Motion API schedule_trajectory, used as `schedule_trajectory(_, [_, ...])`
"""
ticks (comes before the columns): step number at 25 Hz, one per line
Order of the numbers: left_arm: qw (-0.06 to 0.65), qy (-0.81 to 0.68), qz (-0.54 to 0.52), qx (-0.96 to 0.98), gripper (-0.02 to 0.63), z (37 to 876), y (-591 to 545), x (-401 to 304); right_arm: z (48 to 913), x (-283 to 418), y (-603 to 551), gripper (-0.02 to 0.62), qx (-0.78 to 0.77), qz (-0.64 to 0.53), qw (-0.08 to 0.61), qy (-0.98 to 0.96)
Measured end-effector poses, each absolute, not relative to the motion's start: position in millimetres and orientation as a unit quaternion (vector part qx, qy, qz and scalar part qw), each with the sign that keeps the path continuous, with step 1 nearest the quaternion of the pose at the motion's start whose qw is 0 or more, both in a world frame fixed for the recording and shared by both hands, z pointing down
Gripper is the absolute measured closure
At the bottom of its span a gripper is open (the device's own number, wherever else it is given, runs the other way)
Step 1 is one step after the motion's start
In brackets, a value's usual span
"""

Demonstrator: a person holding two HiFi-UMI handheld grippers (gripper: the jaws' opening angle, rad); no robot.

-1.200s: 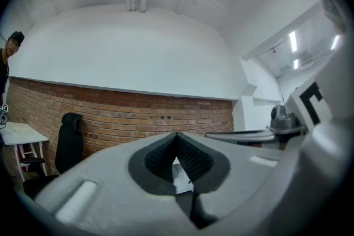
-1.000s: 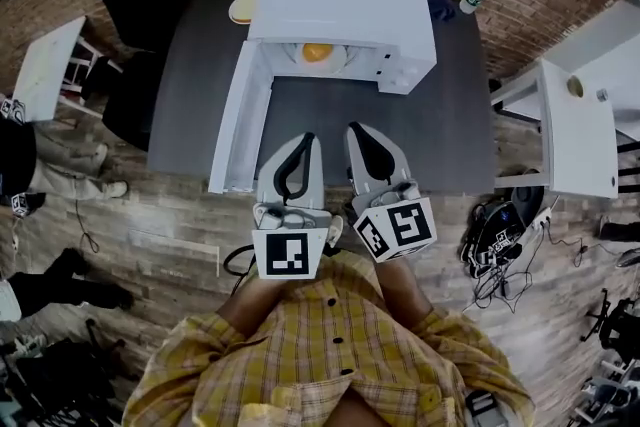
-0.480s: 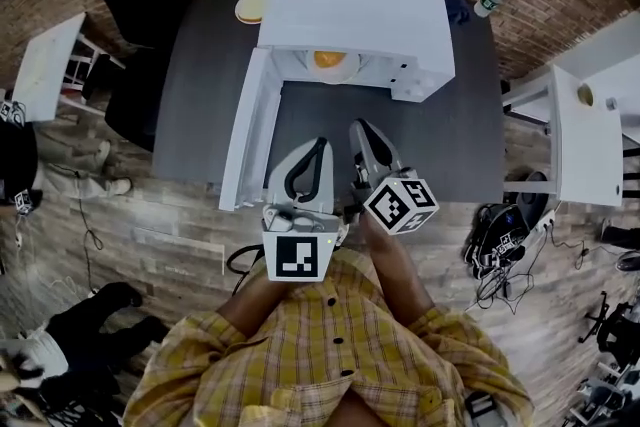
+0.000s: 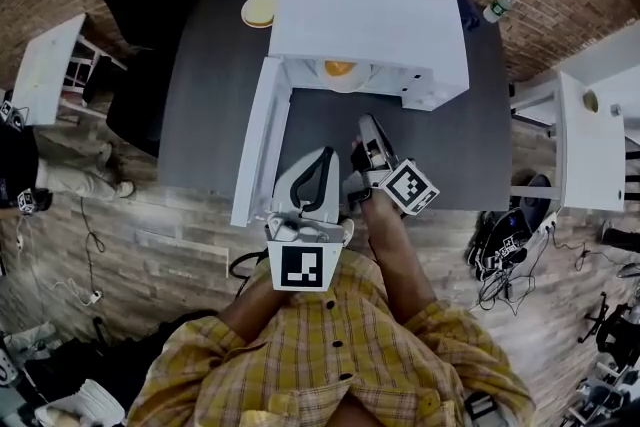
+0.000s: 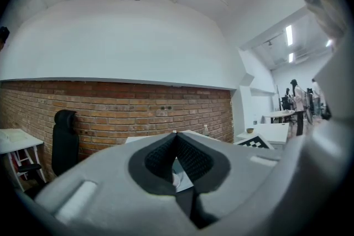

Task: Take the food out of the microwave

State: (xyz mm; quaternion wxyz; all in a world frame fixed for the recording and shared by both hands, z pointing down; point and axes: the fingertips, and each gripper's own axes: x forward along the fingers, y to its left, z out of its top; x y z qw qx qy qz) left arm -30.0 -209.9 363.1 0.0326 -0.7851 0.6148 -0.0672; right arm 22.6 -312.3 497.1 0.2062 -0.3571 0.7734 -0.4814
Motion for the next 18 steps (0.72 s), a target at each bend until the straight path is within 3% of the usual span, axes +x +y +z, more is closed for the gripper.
schedule_trajectory(9, [0.020, 0.615, -0.074, -0.785, 0.606, 373, -218, -40, 542, 14, -339, 0.593, -0.346, -0.556, 0.257, 0.710])
schedule_trajectory(18, [0.019, 0.608, -0.082, -0.789, 0.606, 380, -229, -45, 582, 5, -367, 0.543, -0.349, -0.586, 0.254, 0.686])
